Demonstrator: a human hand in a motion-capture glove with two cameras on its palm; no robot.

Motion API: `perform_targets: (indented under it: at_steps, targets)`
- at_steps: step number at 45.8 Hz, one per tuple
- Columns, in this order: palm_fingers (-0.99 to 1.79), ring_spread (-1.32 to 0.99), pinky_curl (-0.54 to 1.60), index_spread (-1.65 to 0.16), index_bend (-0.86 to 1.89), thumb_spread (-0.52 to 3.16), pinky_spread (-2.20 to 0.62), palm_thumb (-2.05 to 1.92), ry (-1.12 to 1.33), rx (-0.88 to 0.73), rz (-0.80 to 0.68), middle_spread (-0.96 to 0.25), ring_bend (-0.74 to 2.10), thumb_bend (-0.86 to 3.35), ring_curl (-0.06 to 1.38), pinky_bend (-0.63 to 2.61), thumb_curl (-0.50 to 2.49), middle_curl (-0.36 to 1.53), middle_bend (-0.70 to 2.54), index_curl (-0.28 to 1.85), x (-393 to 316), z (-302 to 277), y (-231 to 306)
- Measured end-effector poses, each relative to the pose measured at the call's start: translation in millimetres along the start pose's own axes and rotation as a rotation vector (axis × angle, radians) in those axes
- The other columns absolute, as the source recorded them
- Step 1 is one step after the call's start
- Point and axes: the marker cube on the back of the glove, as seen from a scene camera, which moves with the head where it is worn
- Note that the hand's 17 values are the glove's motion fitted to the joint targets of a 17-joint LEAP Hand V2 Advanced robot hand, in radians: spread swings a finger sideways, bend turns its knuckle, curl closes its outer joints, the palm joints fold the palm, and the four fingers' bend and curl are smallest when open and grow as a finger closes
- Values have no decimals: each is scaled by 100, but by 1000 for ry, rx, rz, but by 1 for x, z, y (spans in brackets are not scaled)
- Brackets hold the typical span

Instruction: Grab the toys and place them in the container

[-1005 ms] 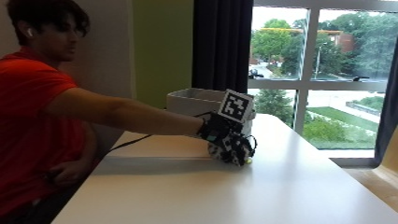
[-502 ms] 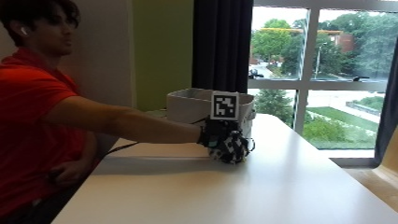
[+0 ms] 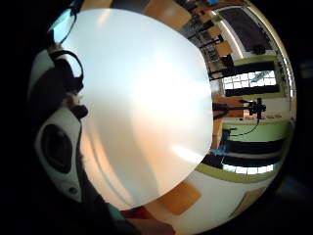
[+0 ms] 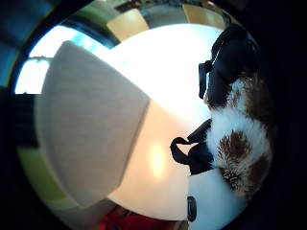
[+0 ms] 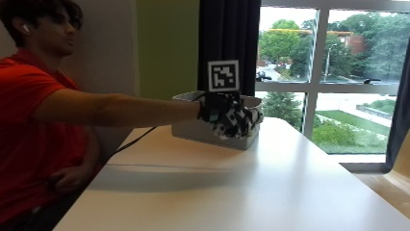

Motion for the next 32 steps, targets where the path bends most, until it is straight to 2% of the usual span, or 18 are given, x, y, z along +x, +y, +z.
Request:
perform_targets:
  at_steps: [8,17,22,32]
  targets:
    - [105,-49,36,-49,32,65,-45,64,-51,61,-17,-47,76,5,41,96,83,40,33,81,-17,-64,9]
    - [100,-49,37,-51,22,66,-45,63,-84,132,-135,-46,74,2,41,96,87,41,28,83,-55,-126,19]
    - [100,-49,37,-53,17,67,-45,63,-77,125,-152,-46,73,1,41,96,89,42,25,84,-79,-150,21]
    - [92,-48,38,-54,11,73,-46,61,-145,154,-302,-43,74,-1,42,99,91,43,20,82,-144,-189,31]
